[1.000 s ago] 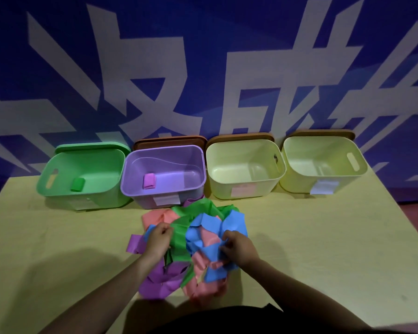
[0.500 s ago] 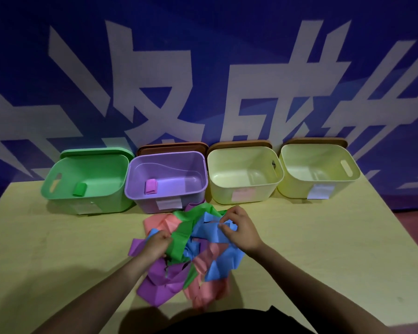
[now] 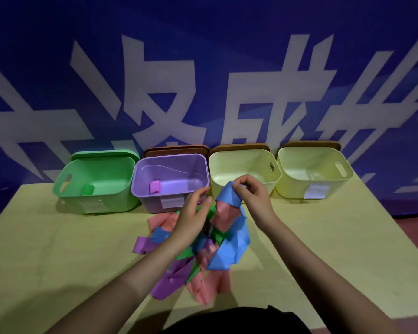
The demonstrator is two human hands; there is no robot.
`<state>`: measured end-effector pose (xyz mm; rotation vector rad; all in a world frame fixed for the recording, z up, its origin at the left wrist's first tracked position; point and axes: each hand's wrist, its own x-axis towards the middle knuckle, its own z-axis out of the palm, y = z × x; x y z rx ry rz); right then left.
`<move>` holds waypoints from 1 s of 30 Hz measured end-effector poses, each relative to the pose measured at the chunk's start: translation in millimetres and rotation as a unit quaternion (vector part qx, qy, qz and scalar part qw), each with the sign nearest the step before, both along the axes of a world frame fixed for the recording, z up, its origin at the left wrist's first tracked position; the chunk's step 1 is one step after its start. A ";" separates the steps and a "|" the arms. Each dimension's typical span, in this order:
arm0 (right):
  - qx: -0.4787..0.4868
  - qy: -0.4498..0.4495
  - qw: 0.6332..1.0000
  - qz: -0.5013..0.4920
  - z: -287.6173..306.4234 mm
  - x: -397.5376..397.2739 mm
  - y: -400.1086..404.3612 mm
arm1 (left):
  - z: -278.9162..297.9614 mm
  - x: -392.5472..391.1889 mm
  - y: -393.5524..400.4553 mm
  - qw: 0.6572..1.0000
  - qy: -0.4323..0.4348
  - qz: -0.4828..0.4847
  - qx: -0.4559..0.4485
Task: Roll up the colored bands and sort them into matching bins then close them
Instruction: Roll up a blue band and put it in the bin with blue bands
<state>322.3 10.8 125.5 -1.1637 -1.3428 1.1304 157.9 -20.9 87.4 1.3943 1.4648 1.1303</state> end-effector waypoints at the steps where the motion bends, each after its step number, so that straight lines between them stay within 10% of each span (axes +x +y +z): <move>1: 0.004 0.012 1.000 -0.008 6.5 -0.8 -0.2 | 6.6 8.3 -4.0 0.999 -0.038 0.019 -0.009; 12: -0.037 0.020 0.995 -0.087 11.8 -24.0 0.6 | 30.9 24.5 -16.4 0.973 -0.201 0.113 -0.005; 21: -0.048 0.050 0.978 -0.195 17.5 4.8 12.8 | 21.7 -3.0 -5.7 0.972 -0.171 0.149 -0.068; 30: -0.045 0.148 0.968 -0.198 29.5 27.0 6.0 | -24.1 -50.6 6.6 0.984 0.123 0.098 -0.085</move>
